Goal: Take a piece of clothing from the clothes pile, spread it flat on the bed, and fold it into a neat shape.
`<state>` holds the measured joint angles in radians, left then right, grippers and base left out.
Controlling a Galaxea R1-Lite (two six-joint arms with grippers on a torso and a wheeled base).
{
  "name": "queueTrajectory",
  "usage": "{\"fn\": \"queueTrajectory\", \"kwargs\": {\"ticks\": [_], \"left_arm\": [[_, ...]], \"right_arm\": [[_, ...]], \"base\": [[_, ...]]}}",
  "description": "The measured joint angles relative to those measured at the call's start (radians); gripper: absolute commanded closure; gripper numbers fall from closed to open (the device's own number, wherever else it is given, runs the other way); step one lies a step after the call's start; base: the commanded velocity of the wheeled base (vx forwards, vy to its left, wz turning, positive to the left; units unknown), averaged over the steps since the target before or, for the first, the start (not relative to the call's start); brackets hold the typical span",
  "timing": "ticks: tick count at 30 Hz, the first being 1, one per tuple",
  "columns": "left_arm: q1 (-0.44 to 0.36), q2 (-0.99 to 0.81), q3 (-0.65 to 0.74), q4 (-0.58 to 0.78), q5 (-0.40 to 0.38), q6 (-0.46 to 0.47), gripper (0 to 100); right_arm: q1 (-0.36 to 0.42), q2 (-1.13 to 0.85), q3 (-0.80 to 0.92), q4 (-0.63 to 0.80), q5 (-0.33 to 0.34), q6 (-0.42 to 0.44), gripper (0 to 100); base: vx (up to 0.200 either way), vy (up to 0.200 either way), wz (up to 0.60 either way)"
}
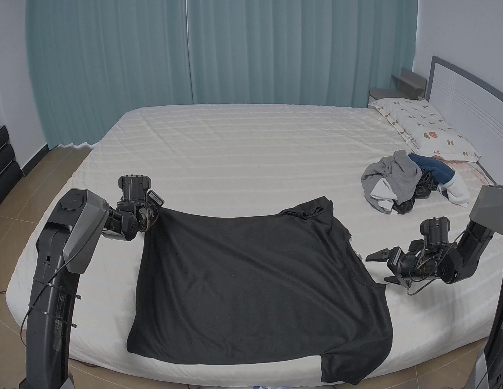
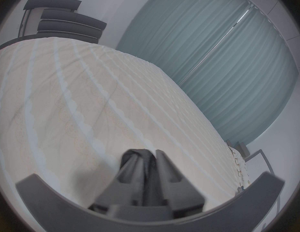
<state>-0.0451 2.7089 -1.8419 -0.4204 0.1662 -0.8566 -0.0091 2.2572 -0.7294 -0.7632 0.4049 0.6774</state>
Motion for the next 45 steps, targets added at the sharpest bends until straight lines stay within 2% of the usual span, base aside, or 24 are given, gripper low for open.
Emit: {"fn": "queueTrajectory", "kwargs": {"ticks": [10,15,18,23,28,35,42,45], "left_arm": [[0.021,0.002,0.017,0.01,0.001,-0.01,0],[0.042,-0.043,0.078,0.009,-0.032,-0.033,0],[0.059,-0.077,0.106,0.008,-0.057,-0.041,0],[0.076,-0.105,0.119,0.01,-0.063,-0.042,0],[0.089,-0.119,0.124,0.014,-0.073,-0.042,0],[0.097,-0.119,0.123,0.019,-0.08,-0.036,0],[0.099,-0.119,0.123,0.038,-0.13,-0.036,0],[0.099,-0.121,0.13,0.07,-0.179,-0.039,0]], "right_arm": [[0.002,0.0,-0.018,-0.001,-0.004,0.009,0],[0.015,0.004,-0.052,0.0,-0.02,0.101,0],[0.028,0.009,-0.07,-0.001,-0.033,0.128,0],[0.047,0.026,-0.081,-0.036,-0.044,0.13,0],[0.063,0.059,-0.091,-0.086,-0.099,0.13,0],[0.089,0.095,-0.108,-0.092,-0.111,0.129,0],[0.092,0.107,-0.11,-0.093,-0.11,0.129,0],[0.092,0.109,-0.109,-0.093,-0.109,0.129,0]], "base": [[0.0,0.0,0.0],[0.0,0.0,0.0],[0.0,0.0,0.0],[0.0,0.0,0.0],[0.0,0.0,0.0],[0.0,0.0,0.0],[0.0,0.0,0.0],[0.0,0.0,0.0]]}}
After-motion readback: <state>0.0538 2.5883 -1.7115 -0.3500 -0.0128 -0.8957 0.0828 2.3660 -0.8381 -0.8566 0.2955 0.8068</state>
